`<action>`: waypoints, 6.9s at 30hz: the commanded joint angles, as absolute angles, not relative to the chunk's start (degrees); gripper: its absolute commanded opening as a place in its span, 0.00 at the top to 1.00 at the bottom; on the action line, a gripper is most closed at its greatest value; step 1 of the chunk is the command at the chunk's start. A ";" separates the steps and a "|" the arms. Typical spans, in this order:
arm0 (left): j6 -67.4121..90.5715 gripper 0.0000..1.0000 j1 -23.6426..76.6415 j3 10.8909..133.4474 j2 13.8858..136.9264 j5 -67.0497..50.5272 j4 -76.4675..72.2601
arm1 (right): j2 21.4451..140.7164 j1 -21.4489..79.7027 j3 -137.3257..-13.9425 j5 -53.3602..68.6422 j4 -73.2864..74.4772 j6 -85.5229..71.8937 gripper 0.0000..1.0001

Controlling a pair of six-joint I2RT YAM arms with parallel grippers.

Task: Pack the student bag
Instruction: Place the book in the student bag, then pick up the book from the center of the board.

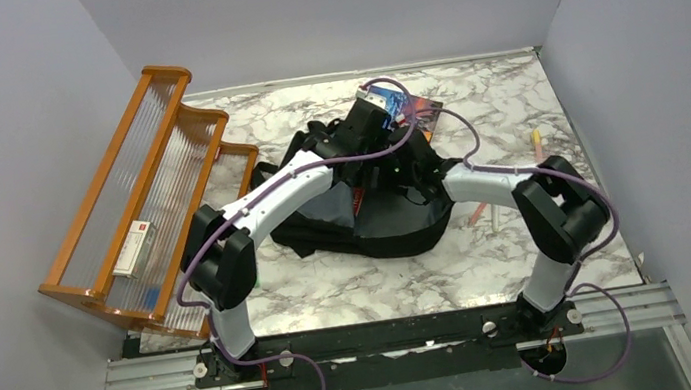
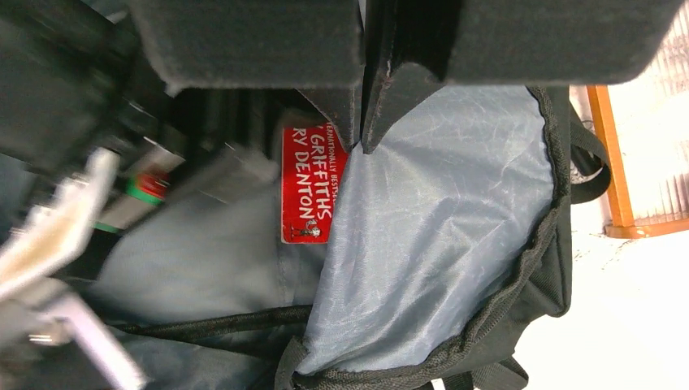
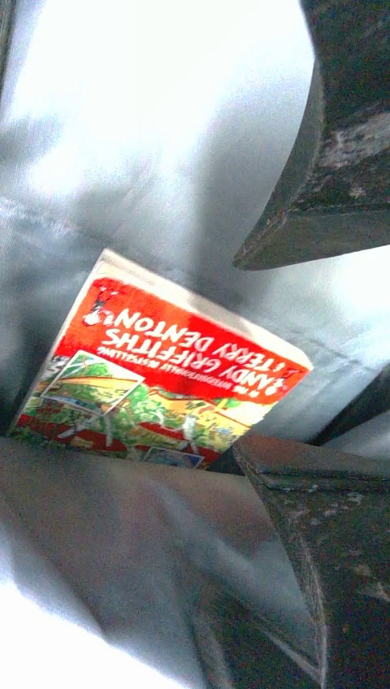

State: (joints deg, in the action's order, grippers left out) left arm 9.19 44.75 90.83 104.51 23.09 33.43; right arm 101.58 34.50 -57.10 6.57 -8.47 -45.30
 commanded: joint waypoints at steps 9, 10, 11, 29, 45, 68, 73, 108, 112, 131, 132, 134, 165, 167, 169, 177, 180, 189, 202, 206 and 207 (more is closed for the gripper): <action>8.71 1.00 44.56 87.22 104.06 20.33 31.82 | 83.38 31.05 -57.99 -6.38 3.66 -29.61 0.21; 8.97 1.00 44.56 86.37 103.39 20.19 31.82 | 82.86 30.22 -59.04 -6.57 4.28 -28.79 0.21; 9.35 1.00 44.56 85.54 102.72 19.95 31.82 | 82.60 29.25 -59.81 -6.59 4.58 -28.15 0.21; 13.45 0.79 45.62 81.39 96.65 15.52 34.54 | 92.22 13.74 -67.91 2.68 7.61 -27.80 0.21; 20.17 0.42 36.98 98.90 107.24 -3.48 25.10 | 117.25 7.21 -92.10 8.45 10.23 -21.22 0.11; 35.18 0.34 31.41 114.73 133.40 -6.62 17.48 | 141.97 5.62 -121.71 19.04 19.87 -7.99 0.11; 36.00 0.33 30.78 117.35 136.84 -7.46 18.39 | 144.16 5.59 -123.54 20.77 21.58 -7.11 0.11; 27.77 0.32 27.91 130.19 149.37 -17.22 16.88 | 122.13 5.62 -90.30 14.39 21.08 -20.47 0.13; 27.12 0.32 27.77 126.58 147.20 -17.69 16.88 | 126.94 5.57 -97.92 13.25 23.50 -19.75 0.12; 33.26 0.32 25.55 121.63 144.85 -24.39 12.28 | 135.11 0.32 -97.47 28.40 21.64 -20.75 0.80; 33.41 0.32 25.45 121.42 144.58 -24.54 11.92 | 134.93 -1.10 -96.46 29.32 20.83 -21.52 0.87; 33.97 0.32 25.32 120.89 144.27 -25.34 10.93 | 134.66 -2.53 -94.34 31.23 18.58 -23.16 0.99; 48.27 0.78 29.29 120.70 150.89 -39.27 -8.10 | 132.08 -6.70 -83.50 40.92 7.31 -29.97 0.99; 47.08 0.89 29.20 120.73 149.70 -39.29 -8.85 | 130.43 -6.77 -82.94 40.86 6.13 -29.97 0.98; 45.75 0.93 29.03 121.01 148.29 -39.60 -9.81 | 128.00 -6.74 -82.73 39.23 5.81 -29.75 0.91; 40.55 1.00 28.56 123.44 142.02 -42.88 -11.86 | 113.18 -6.74 -77.66 28.15 1.03 -30.95 0.43; 36.78 1.00 28.43 123.62 138.57 -41.45 -9.54 | 106.48 -6.70 -72.03 24.66 -3.69 -31.23 0.35; 23.34 1.00 27.54 130.60 130.45 -38.28 3.94 | 91.90 -5.33 -66.04 25.30 -9.61 -26.46 0.27; -4.10 1.00 21.28 115.85 106.36 -34.35 18.33 | 79.61 0.62 -66.53 44.03 -21.30 -18.89 0.21; -14.38 1.00 21.27 111.61 98.86 -32.91 25.11 | 79.74 3.94 -70.05 51.68 -21.88 -16.28 0.21; -16.60 1.00 21.27 110.40 97.15 -33.36 26.56 | 79.90 4.83 -71.26 53.47 -21.70 -15.27 0.21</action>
State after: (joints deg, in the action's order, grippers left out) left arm -2.04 20.21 111.98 107.13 -32.86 25.69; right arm 80.20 1.54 -67.42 42.98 -18.48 -19.25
